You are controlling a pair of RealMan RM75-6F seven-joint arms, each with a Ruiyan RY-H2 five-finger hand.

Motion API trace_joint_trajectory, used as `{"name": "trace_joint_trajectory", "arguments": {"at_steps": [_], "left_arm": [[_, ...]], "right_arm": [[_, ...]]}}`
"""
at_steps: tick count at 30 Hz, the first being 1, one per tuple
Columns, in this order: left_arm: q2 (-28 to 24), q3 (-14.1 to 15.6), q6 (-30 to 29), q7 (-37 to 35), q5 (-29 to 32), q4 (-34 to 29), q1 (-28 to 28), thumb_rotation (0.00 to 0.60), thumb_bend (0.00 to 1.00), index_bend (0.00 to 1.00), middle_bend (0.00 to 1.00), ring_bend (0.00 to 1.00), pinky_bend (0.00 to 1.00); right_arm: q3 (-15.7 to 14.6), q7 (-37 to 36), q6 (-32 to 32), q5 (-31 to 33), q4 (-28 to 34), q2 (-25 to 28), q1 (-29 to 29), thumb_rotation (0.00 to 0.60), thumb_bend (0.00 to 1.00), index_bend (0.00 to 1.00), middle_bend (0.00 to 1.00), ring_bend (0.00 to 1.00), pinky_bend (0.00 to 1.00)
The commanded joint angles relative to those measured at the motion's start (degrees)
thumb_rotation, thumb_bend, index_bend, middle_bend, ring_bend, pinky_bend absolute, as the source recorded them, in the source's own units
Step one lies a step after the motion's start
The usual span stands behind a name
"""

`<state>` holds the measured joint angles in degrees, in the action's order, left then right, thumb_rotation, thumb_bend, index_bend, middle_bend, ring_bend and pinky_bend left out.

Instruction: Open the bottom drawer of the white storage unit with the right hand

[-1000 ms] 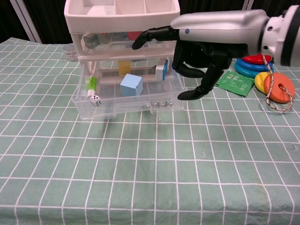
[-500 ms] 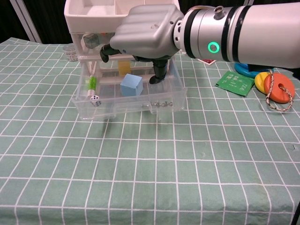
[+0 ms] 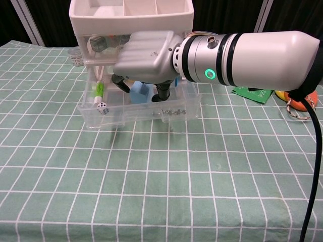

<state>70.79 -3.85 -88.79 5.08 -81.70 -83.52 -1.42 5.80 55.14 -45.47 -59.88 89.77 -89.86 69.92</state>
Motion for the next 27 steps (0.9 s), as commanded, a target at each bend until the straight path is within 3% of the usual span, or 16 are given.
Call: {"name": "trace_joint_trajectory", "arguments": {"at_steps": [1,7,11,14,19,27], "left_arm": [[0.04,0.05,-0.12,-0.18,-0.01,0.20,0.16,0.600,0.03,0.38,0.26,0.21,0.21],[-0.25,-0.15,0.08,-0.91,-0.25,0.75,-0.04,0.600,0.03,0.38,0.26,0.21,0.21],[-0.41,-0.45,0.02,-1.10,-0.64,0.87,-0.38,0.600,0.02,0.38,0.25,0.21,0.21],[-0.23,-0.43,0.06,-0.98,-1.24,0.77,-0.73,0.600,0.02,0.38,0.26,0.21,0.21],[-0.10,-0.31,0.08,0.02,-1.90,-0.09,-1.07,0.600,0.03,0.37,0.26,0.21,0.21],[-0.49,0.08,-1.04,1.86,-2.78,-2.23,-0.68,0.600,0.02,0.38,0.26,0.21,0.21]], "right_arm": [[0.16,-2.29,-2.58,-2.98,0.49,0.29,-0.98,0.600,0.33,0.63,0.92,0.97,1.00],[-0.06,-7.67,-15.69,-12.50,8.93,6.39,-8.00,0.600,0.33,0.65,0.92,0.97,1.00],[-4.10,-9.94,-24.07,-18.73,14.32,12.26,-15.08,0.600,0.33,0.65,0.92,0.97,1.00],[-7.88,-12.26,-28.20,-20.64,14.95,15.28,-20.80,0.600,0.33,0.64,0.92,0.97,1.00],[-11.18,-18.05,-29.04,-20.69,10.64,15.25,-26.42,0.600,0.33,0.61,0.92,0.97,1.00],[-11.51,-24.05,-20.53,-19.68,-0.56,8.76,-27.52,0.600,0.33,0.58,0.92,0.96,1.00]]}}
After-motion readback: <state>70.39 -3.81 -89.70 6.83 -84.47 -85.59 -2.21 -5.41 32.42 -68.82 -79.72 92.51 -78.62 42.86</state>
